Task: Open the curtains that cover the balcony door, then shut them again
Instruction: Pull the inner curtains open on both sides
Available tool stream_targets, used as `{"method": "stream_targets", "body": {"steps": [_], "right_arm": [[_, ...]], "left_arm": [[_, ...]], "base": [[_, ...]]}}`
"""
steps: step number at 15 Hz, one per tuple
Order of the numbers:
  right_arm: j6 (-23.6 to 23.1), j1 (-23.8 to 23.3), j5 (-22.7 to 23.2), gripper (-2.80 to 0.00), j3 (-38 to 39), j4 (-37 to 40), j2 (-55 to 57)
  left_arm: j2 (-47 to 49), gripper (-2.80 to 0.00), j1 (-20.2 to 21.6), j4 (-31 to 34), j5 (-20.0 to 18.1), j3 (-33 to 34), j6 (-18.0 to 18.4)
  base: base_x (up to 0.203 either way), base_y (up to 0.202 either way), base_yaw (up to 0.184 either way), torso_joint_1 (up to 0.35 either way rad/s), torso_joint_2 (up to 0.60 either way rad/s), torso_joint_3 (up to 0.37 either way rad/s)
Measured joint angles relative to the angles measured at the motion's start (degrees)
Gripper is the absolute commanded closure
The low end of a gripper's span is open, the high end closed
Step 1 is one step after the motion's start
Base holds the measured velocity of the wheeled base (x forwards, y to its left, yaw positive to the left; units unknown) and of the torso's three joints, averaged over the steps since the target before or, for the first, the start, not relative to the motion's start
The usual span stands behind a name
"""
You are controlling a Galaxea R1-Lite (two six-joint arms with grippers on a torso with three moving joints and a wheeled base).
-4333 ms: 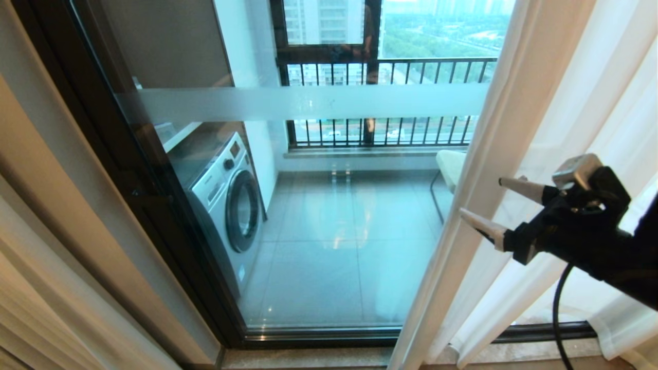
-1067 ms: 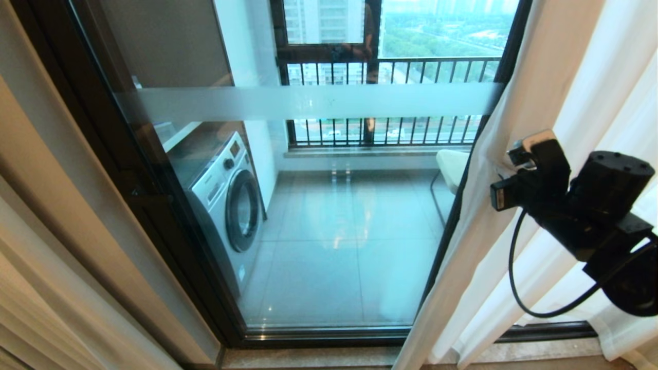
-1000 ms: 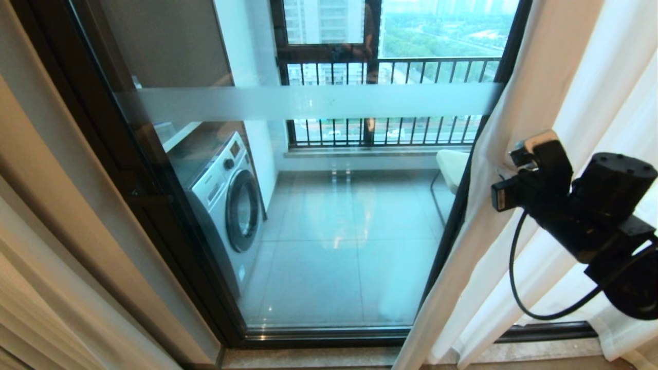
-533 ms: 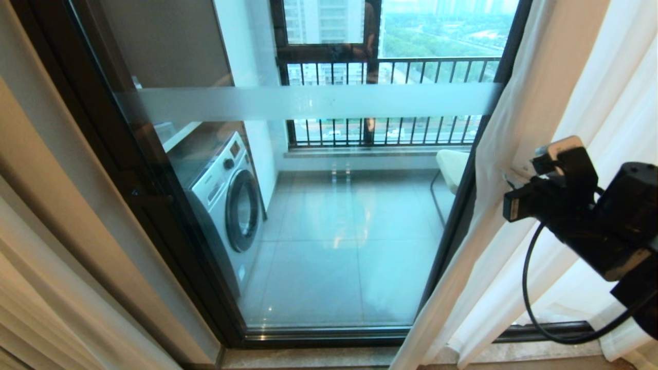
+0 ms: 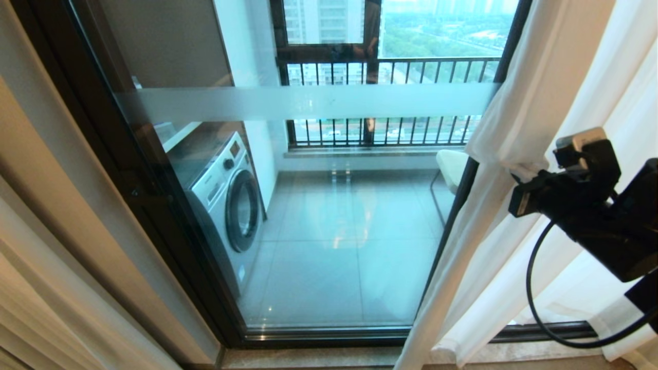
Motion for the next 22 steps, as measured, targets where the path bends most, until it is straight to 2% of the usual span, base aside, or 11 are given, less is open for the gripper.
{"method": "stream_targets", "body": {"steps": [5,14,22], "right_arm": [[2.1,0.0,-0.1,0.0,0.2,-6.0,2.0],[4.3,-0.3,-0.2,0.0,3.0,-8.9,1.7],[4.4,-0.9,0.0,0.0,3.9,-9.0,1.4]], "left_arm": [[0.0,0.0,0.0,0.0,0.0,0.0,0.0],[0.0,0.0,0.0,0.0,0.0,0.0,-0.1],[0.0,0.0,0.0,0.0,0.0,0.0,-0.1]], "base": [[0.0,0.0,0.0,0.0,0.0,0.0],[0.0,0.0,0.0,0.0,0.0,0.0],[0.0,0.0,0.0,0.0,0.0,0.0]]}}
